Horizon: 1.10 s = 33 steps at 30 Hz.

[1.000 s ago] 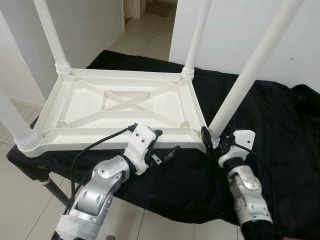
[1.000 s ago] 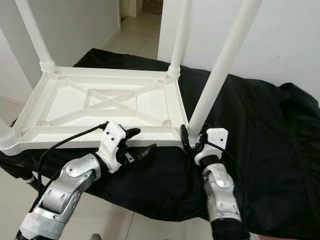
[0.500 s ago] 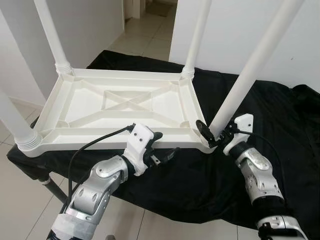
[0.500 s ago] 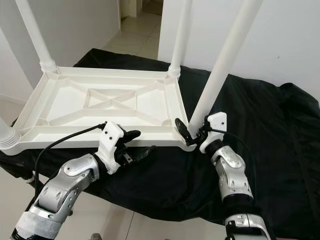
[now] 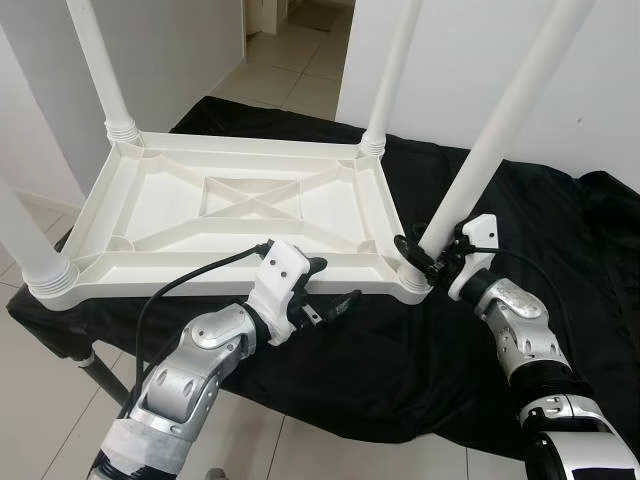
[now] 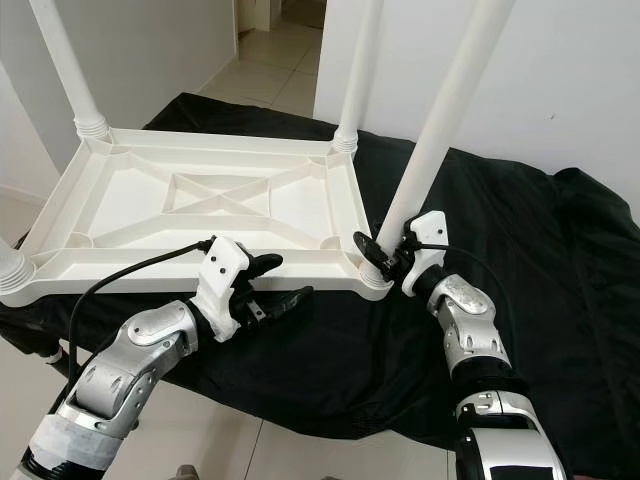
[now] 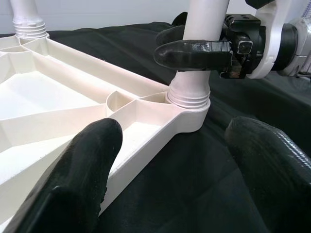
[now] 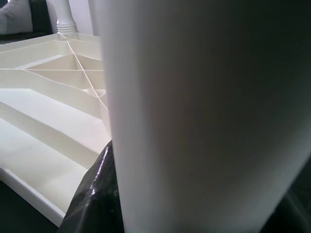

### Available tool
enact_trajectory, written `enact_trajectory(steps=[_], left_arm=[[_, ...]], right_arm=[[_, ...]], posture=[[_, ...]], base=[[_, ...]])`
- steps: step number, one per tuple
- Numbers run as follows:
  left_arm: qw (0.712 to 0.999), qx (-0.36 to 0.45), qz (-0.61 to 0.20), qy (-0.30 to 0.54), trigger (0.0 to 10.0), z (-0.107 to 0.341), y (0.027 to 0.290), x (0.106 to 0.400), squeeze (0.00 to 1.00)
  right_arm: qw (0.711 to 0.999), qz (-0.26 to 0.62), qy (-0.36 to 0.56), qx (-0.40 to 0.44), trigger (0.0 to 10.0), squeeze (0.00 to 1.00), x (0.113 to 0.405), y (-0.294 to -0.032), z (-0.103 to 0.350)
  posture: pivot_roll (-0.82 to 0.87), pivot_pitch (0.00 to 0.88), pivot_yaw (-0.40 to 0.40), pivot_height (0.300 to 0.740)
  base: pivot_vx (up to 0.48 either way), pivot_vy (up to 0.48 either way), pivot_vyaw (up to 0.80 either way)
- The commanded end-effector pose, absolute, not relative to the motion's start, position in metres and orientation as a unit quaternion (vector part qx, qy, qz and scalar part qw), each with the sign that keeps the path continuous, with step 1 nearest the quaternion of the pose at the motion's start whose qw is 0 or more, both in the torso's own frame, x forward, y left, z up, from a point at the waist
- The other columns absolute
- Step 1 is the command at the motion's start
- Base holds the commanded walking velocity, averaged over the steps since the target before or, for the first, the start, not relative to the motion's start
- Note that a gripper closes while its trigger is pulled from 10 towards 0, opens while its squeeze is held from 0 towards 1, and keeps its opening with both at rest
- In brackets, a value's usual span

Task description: Building children table

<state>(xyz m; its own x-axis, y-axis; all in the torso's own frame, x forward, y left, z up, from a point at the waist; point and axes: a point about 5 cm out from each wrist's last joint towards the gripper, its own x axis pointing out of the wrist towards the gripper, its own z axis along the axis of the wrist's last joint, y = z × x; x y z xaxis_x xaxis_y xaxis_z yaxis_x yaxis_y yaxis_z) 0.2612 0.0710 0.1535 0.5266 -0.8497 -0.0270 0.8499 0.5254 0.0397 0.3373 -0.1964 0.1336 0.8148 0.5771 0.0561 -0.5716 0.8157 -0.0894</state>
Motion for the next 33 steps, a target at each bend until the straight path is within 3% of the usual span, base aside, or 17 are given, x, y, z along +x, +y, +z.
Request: enact_trajectory(steps=[1, 4, 5, 6, 14, 19, 24, 28, 29, 33], left_arm=[[0.855, 0.028, -0.518, 0.001, 10.0, 0.153, 0.067, 0.257, 0.0], [0.855, 0.029, -0.518, 0.001, 10.0, 0.153, 0.067, 0.257, 0.0], [0.855, 0.029, -0.518, 0.0, 10.0, 0.153, 0.066, 0.257, 0.0], [0.855, 0.029, -0.519, 0.0, 10.0, 0.153, 0.066, 0.257, 0.0], [0.857, 0.028, -0.515, -0.002, 10.0, 0.152, 0.065, 0.256, 0.0], [0.856, 0.028, -0.517, 0.0, 10.0, 0.15, 0.065, 0.255, 0.0], [0.854, 0.029, -0.519, 0.003, 10.0, 0.148, 0.065, 0.253, 0.0], [0.854, 0.029, -0.519, 0.003, 10.0, 0.148, 0.064, 0.252, 0.0], [0.854, 0.029, -0.52, 0.002, 10.0, 0.148, 0.063, 0.252, 0.0], [0.854, 0.028, -0.52, 0.002, 10.0, 0.148, 0.062, 0.252, 0.0]], right_arm=[[0.949, 0.311, -0.028, -0.045, 0.0, 0.0, 0.337, -0.202, 0.131], [0.948, 0.313, -0.027, -0.044, 0.0, 0.0, 0.337, -0.202, 0.13], [0.949, 0.31, -0.027, -0.044, 6.1, 0.0, 0.337, -0.202, 0.129], [0.952, 0.303, -0.028, -0.034, 10.0, 0.0, 0.336, -0.201, 0.129], [0.964, 0.265, -0.025, -0.023, 10.0, 0.0, 0.334, -0.198, 0.125], [0.98, 0.197, -0.024, -0.019, 10.0, 0.0, 0.33, -0.19, 0.122], [0.997, 0.075, 0.008, 0.009, 10.0, 0.0, 0.323, -0.177, 0.107], [0.999, 0.051, 0.013, 0.014, 10.0, 0.0, 0.321, -0.174, 0.104], [0.999, -0.003, 0.019, 0.028, 10.0, 0.0, 0.317, -0.17, 0.1], [0.998, -0.053, 0.019, 0.042, 10.0, 0.0, 0.314, -0.166, 0.099]], posture=[[0.03, 0.0, -0.111, 0.74], [0.03, 0.0, -0.111, 0.74], [0.03, 0.0, -0.111, 0.74], [0.02, 0.0, -0.109, 0.74], [0.01, 0.0, -0.108, 0.74], [0.01, 0.0, -0.107, 0.74], [0.01, 0.0, -0.102, 0.74], [0.01, 0.0, -0.103, 0.74], [0.01, 0.0, -0.103, 0.74], [0.02, 0.0, -0.111, 0.74]], base=[[0.0, 0.0, 0.0], [0.0, 0.0, 0.0], [0.0, 0.0, 0.0], [0.0, 0.0, 0.0], [0.0, 0.0, 0.0], [0.0, 0.0, 0.0], [0.0, 0.0, 0.0], [0.0, 0.0, 0.0], [0.0, 0.0, 0.0], [0.0, 0.0, 0.0]])
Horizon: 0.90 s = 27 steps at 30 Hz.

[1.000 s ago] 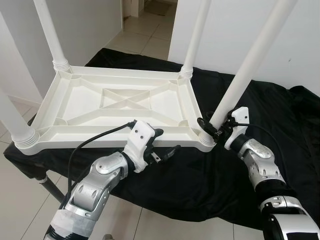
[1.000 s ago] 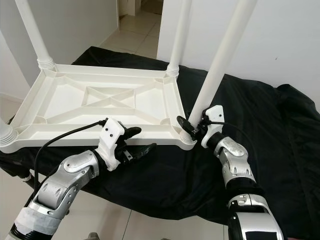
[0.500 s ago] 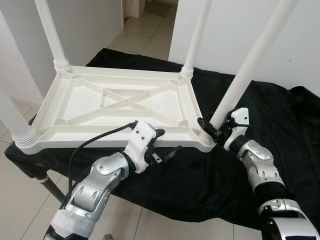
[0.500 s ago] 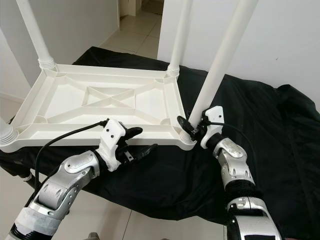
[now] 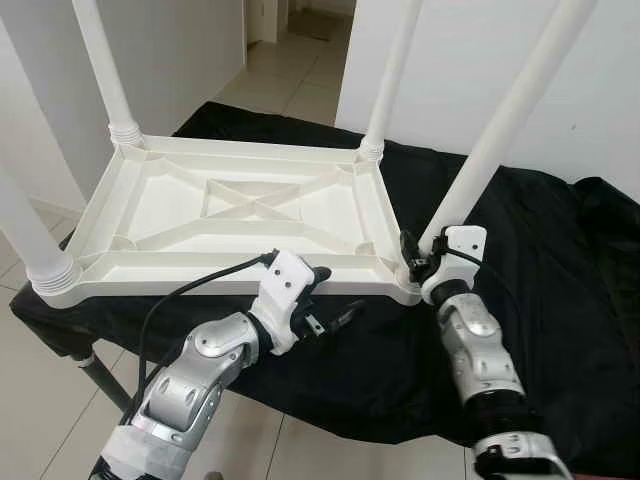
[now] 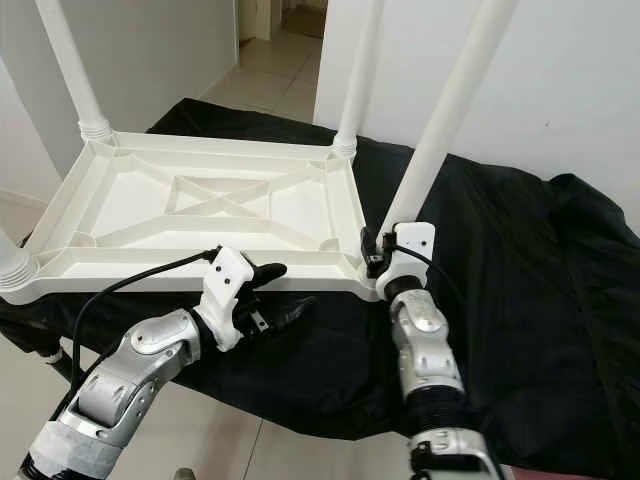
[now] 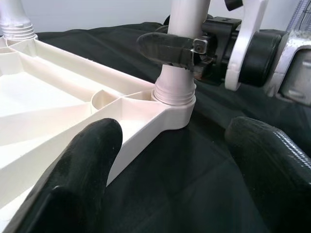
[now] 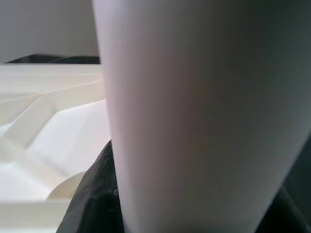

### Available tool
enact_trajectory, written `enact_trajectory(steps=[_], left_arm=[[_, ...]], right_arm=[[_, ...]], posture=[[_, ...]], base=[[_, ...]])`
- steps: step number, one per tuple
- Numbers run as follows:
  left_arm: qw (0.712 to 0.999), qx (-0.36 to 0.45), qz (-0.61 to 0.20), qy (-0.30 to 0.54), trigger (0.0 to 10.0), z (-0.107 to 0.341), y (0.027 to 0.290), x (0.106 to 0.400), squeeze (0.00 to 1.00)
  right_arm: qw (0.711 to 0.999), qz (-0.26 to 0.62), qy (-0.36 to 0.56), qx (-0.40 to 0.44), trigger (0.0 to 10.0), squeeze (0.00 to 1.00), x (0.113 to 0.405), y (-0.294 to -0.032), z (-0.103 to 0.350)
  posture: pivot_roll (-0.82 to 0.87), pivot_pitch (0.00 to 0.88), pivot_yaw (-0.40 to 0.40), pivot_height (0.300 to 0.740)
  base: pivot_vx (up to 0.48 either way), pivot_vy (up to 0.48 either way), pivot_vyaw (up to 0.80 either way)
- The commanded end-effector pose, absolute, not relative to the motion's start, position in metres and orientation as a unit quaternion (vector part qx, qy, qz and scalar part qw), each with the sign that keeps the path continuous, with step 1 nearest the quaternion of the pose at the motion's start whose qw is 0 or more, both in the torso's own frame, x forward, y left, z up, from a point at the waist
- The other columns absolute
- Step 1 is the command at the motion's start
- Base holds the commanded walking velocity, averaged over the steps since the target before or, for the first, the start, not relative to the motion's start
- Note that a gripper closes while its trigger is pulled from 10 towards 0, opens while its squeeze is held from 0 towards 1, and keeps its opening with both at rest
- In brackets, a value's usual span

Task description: Building children table

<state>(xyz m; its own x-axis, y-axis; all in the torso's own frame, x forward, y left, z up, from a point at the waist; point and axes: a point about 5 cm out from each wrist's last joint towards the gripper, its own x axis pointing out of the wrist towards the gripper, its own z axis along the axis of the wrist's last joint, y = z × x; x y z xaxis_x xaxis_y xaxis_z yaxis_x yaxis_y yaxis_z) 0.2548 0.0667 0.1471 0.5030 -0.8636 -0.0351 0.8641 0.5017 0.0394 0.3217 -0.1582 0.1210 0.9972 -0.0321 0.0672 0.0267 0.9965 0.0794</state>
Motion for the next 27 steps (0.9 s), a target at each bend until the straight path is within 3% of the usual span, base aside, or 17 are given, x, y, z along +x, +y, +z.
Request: enact_trajectory(steps=[1, 12, 13, 14, 15, 26, 27], left_arm=[[0.854, 0.027, -0.52, 0.0, 10.0, 0.148, 0.062, 0.253, 0.0], [0.856, 0.025, -0.516, -0.004, 10.0, 0.149, 0.061, 0.255, 0.0], [0.856, 0.025, -0.516, -0.005, 10.0, 0.15, 0.061, 0.255, 0.0], [0.856, 0.025, -0.516, -0.005, 10.0, 0.15, 0.061, 0.255, 0.0], [0.856, 0.025, -0.516, -0.005, 10.0, 0.15, 0.061, 0.255, 0.0], [0.857, 0.024, -0.515, -0.006, 10.0, 0.149, 0.061, 0.251, 0.0], [0.857, 0.025, -0.514, -0.005, 10.0, 0.148, 0.062, 0.251, 0.0]], right_arm=[[0.994, -0.081, 0.016, 0.066, 10.0, 0.0, 0.313, -0.162, 0.099], [0.991, -0.092, 0.0, 0.1, 10.0, 0.0, 0.311, -0.148, 0.109], [0.991, -0.091, -0.003, 0.098, 10.0, 0.2, 0.311, -0.148, 0.11], [0.991, -0.091, -0.003, 0.098, 10.0, 0.2, 0.311, -0.148, 0.11], [0.991, -0.088, -0.006, 0.099, 10.0, 1.0, 0.311, -0.148, 0.112], [0.995, -0.042, -0.037, 0.081, 10.0, 1.0, 0.307, -0.155, 0.12], [0.996, -0.033, -0.036, 0.077, 10.0, 0.84, 0.306, -0.154, 0.119]], posture=[[0.02, 0.0, -0.112, 0.74], [0.03, 0.0, -0.115, 0.74], [0.03, 0.0, -0.118, 0.74], [0.03, 0.0, -0.118, 0.74], [0.03, 0.0, -0.118, 0.74], [0.03, 0.0, -0.127, 0.74], [0.03, 0.0, -0.127, 0.74]], base=[[0.0, 0.0, 0.0], [0.0, 0.0, 0.0], [0.0, 0.0, 0.0], [0.0, 0.0, 0.0], [0.0, 0.0, 0.0], [0.0, 0.0, 0.0], [0.0, 0.0, 0.0]])
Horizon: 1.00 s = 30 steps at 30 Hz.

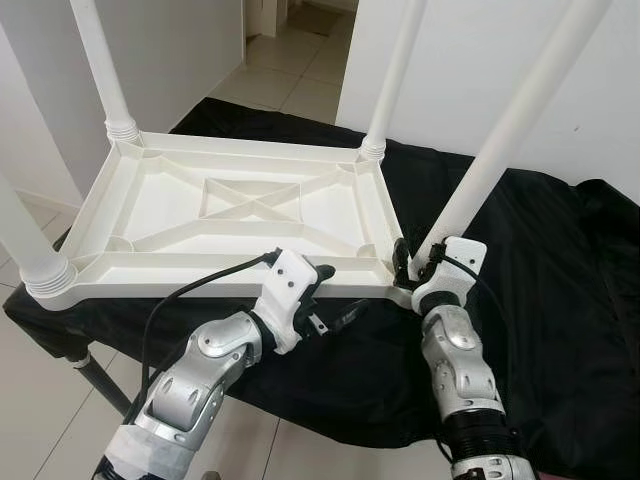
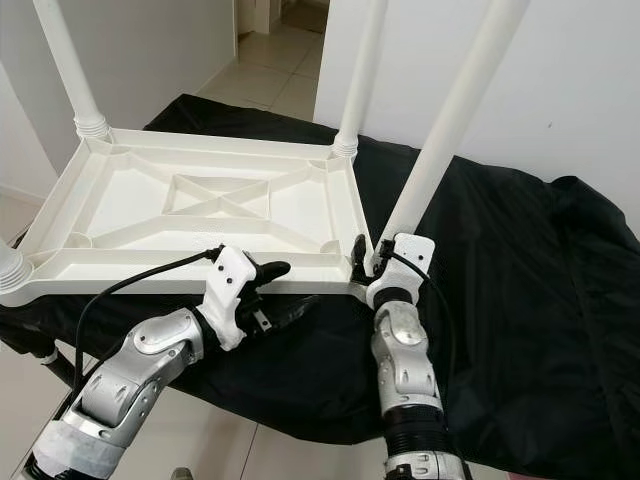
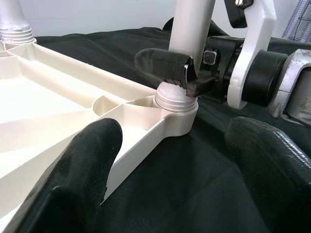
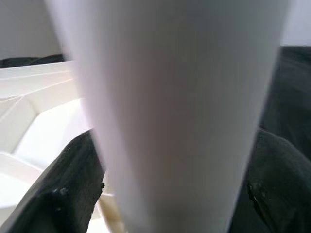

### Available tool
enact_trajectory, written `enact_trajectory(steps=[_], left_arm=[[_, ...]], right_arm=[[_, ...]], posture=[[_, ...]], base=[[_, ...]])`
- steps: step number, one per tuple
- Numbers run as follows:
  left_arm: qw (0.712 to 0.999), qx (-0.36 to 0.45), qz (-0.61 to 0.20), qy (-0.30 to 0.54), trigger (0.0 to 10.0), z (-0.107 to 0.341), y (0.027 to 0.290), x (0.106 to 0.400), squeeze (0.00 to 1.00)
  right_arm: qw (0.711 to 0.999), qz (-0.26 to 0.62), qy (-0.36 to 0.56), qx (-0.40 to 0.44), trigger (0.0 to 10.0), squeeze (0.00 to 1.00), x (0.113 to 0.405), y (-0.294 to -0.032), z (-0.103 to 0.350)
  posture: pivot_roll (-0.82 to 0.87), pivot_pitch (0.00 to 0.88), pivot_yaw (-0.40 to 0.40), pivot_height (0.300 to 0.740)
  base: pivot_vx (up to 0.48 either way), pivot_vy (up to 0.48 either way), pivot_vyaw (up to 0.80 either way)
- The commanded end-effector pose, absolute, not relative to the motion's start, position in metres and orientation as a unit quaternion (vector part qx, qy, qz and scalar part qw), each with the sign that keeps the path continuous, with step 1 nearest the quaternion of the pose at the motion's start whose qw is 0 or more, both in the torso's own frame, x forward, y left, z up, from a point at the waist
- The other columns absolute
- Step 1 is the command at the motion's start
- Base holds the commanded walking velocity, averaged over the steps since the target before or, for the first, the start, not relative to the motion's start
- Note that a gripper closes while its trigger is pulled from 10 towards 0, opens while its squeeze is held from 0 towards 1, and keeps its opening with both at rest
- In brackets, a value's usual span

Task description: Building children table

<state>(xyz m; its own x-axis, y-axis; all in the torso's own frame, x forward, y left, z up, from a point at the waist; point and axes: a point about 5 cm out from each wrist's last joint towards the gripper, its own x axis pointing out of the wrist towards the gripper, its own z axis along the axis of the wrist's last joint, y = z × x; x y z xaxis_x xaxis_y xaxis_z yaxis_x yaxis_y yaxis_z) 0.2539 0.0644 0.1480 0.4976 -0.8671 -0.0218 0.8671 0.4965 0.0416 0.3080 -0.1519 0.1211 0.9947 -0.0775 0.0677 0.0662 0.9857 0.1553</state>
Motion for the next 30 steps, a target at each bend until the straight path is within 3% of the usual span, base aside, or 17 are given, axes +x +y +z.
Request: enact_trajectory(steps=[1, 2, 9, 14, 21, 29, 30], left_arm=[[0.857, 0.025, -0.514, -0.005, 10.0, 0.148, 0.062, 0.251, 0.0], [0.857, 0.026, -0.514, -0.004, 10.0, 0.147, 0.063, 0.25, 0.0], [0.858, 0.029, -0.513, -0.003, 10.0, 0.146, 0.063, 0.249, 0.0], [0.854, 0.042, -0.519, -0.002, 10.0, 0.143, 0.062, 0.248, 0.0], [0.852, 0.045, -0.521, -0.004, 10.0, 0.145, 0.062, 0.25, 0.0], [0.851, 0.065, -0.522, -0.01, 10.0, 0.144, 0.056, 0.257, 0.0], [0.85, 0.067, -0.522, -0.011, 10.0, 0.145, 0.054, 0.259, 0.0]], right_arm=[[0.996, -0.033, -0.036, 0.077, 10.0, 0.84, 0.306, -0.154, 0.119], [0.997, -0.025, -0.036, 0.069, 10.0, 0.0, 0.304, -0.156, 0.118], [0.998, 0.023, -0.04, 0.045, 10.0, 0.0, 0.3, -0.168, 0.111], [0.99, 0.135, -0.051, -0.001, 10.0, 0.0, 0.301, -0.185, 0.113], [0.98, 0.194, -0.043, -0.013, 10.0, 0.0, 0.303, -0.192, 0.114], [0.964, 0.26, -0.021, -0.059, 10.0, 0.0, 0.321, -0.195, 0.117], [0.96, 0.27, -0.018, -0.066, 9.6, 0.0, 0.324, -0.195, 0.118]], posture=[[0.03, 0.0, -0.127, 0.74], [0.03, 0.0, -0.129, 0.74], [0.03, 0.0, -0.129, 0.74], [0.03, 0.0, -0.115, 0.74], [0.03, 0.0, -0.114, 0.74], [0.02, 0.0, -0.114, 0.74], [0.03, 0.0, -0.121, 0.74]], base=[[0.0, 0.0, 0.0], [0.0, 0.0, 0.0], [0.0, 0.0, 0.0], [0.0, 0.0, 0.0], [0.0, 0.0, 0.0], [0.0, 0.0, 0.0], [0.0, 0.0, 0.0]])
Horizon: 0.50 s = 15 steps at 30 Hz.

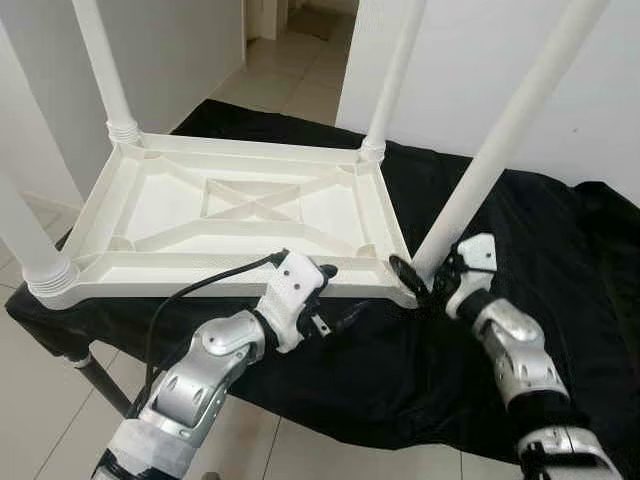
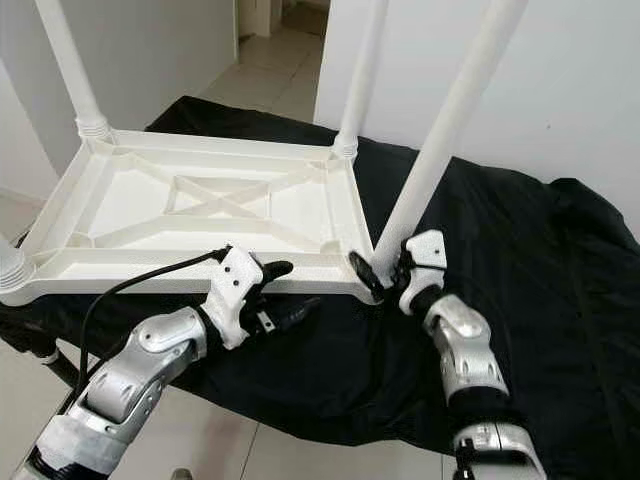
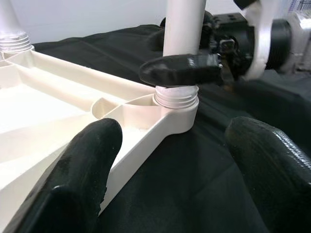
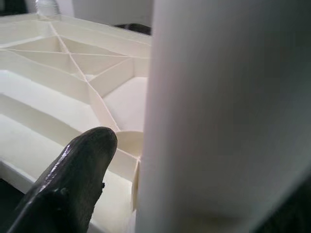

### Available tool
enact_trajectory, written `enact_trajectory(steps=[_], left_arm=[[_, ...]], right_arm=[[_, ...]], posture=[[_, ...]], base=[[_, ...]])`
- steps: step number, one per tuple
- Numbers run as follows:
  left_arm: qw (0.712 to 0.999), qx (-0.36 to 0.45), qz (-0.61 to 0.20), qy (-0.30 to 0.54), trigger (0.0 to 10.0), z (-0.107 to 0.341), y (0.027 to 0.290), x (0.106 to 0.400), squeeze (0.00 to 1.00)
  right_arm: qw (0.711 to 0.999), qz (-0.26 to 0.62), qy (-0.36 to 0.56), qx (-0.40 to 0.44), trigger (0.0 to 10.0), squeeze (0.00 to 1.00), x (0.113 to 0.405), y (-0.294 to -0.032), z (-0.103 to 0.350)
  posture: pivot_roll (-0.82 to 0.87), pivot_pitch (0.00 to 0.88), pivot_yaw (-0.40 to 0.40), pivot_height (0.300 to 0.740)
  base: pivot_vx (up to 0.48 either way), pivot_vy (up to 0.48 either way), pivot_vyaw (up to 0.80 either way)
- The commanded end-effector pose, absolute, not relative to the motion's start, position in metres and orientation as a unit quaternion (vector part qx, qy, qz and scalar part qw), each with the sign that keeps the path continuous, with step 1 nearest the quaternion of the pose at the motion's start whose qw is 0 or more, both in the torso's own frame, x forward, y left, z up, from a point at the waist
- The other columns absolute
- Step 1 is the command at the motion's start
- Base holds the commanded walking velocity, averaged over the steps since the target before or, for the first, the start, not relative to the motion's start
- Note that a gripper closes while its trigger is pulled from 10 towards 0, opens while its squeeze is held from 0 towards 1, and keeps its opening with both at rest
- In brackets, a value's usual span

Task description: Building children table

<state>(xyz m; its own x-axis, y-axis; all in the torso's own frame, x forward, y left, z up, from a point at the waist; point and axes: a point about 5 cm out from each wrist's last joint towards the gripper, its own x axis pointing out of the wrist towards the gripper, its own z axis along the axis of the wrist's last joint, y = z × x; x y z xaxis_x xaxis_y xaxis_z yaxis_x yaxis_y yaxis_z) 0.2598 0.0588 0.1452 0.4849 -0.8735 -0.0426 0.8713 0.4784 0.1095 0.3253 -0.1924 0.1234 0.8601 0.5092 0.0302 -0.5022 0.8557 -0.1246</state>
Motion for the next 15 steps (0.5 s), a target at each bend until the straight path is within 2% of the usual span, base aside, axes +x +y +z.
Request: enact_trajectory(steps=[1, 2, 3, 13, 14, 15], left_arm=[[0.85, 0.067, -0.522, -0.011, 10.0, 0.145, 0.054, 0.259, 0.0], [0.851, 0.069, -0.521, -0.014, 10.0, 0.145, 0.053, 0.26, 0.0], [0.856, 0.072, -0.511, -0.018, 10.0, 0.146, 0.054, 0.262, 0.0], [0.862, 0.074, -0.501, -0.019, 10.0, 0.146, 0.058, 0.261, 0.0], [0.862, 0.074, -0.501, -0.019, 10.0, 0.146, 0.058, 0.261, 0.0], [0.862, 0.074, -0.501, -0.019, 10.0, 0.146, 0.058, 0.261, 0.0]], right_arm=[[0.96, 0.27, -0.018, -0.066, 9.6, 0.0, 0.324, -0.195, 0.118], [0.959, 0.274, -0.014, -0.074, 2.8, 0.0, 0.328, -0.195, 0.119], [0.96, 0.269, -0.01, -0.077, 0.0, 0.0, 0.332, -0.202, 0.12], [0.959, 0.276, 0.007, -0.057, 0.0, 0.0, 0.328, -0.21, 0.112], [0.959, 0.278, 0.01, -0.05, 5.6, 0.0, 0.326, -0.21, 0.11], [0.959, 0.278, 0.01, -0.05, 5.6, 0.0, 0.326, -0.21, 0.11]], posture=[[0.03, 0.0, -0.121, 0.74], [0.04, 0.0, -0.129, 0.74], [0.05, 0.0, -0.14, 0.74], [0.06, 0.0, -0.146, 0.74], [0.06, 0.0, -0.145, 0.74], [0.06, 0.0, -0.145, 0.74]], base=[[0.0, 0.0, 0.0], [0.0, 0.0, 0.0], [0.0, 0.0, 0.0], [0.0, 0.0, 0.0], [0.0, 0.0, 0.0], [0.0, 0.0, 0.0]])
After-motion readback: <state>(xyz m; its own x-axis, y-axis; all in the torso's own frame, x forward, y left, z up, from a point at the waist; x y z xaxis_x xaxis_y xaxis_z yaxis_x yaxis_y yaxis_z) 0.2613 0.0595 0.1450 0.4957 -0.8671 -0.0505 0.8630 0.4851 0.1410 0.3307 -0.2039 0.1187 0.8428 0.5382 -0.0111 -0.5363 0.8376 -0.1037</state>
